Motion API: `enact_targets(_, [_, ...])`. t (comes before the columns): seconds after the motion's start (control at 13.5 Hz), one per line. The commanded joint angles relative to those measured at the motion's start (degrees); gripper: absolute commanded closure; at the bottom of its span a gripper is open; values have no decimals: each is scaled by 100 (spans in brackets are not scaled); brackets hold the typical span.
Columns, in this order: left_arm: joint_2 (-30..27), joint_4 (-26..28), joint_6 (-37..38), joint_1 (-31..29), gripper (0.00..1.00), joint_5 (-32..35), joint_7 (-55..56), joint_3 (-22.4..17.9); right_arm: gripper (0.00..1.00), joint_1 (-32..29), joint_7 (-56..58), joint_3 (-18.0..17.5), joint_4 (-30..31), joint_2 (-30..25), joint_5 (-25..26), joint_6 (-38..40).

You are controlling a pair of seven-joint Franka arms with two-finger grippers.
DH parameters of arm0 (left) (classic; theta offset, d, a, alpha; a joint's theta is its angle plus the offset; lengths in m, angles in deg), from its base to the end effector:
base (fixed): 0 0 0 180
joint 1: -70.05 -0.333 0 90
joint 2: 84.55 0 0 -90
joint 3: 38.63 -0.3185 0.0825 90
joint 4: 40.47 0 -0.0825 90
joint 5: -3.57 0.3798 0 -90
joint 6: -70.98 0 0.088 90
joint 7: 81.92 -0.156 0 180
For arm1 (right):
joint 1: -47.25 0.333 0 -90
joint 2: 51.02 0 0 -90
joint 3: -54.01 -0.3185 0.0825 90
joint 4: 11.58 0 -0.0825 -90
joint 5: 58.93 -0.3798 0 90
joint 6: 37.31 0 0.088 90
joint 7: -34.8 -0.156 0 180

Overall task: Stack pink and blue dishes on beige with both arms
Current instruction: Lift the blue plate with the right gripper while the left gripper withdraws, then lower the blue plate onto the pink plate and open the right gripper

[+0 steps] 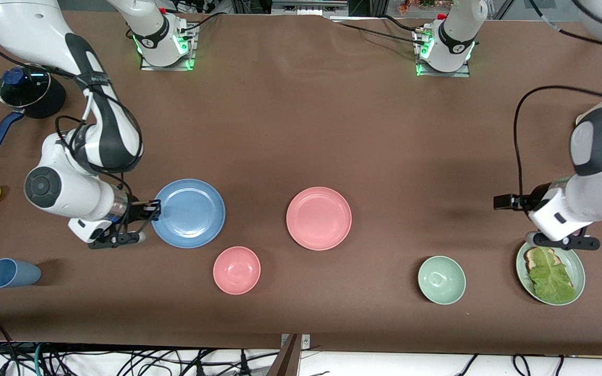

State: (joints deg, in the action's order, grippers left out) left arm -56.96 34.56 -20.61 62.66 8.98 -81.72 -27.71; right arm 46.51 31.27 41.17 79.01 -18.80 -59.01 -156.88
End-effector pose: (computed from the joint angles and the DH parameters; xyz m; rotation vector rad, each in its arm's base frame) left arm 0.6657 -0.0057 0.4087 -3.1168 0.0879 0.2876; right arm 0.6712 0.1283 0.2695 -3.0213 -0.1784 0.0897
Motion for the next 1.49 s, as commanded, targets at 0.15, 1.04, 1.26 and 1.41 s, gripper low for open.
enact_targets(0.15, [-675, -59, 563, 359, 0, -199, -91, -458, 100, -23, -1550, -894, -33, -128, 16, 180])
enact_targets(1.04, [-1897, 607, 1767, 871, 0, -471, -197, -916, 100, 1937, -5472, -1001, -295, 758, 833, -1525])
enact_targets(1.26, [-2134, 635, 1750, 958, 0, -454, -196, -925, 100, 2227, -6017, -878, -673, 1172, 1246, -1631])
enact_targets(1.41, [-2398, 626, 1767, 1073, 0, -445, -187, -925, 100, 2280, -6071, -843, -858, 1269, 1256, -1631])
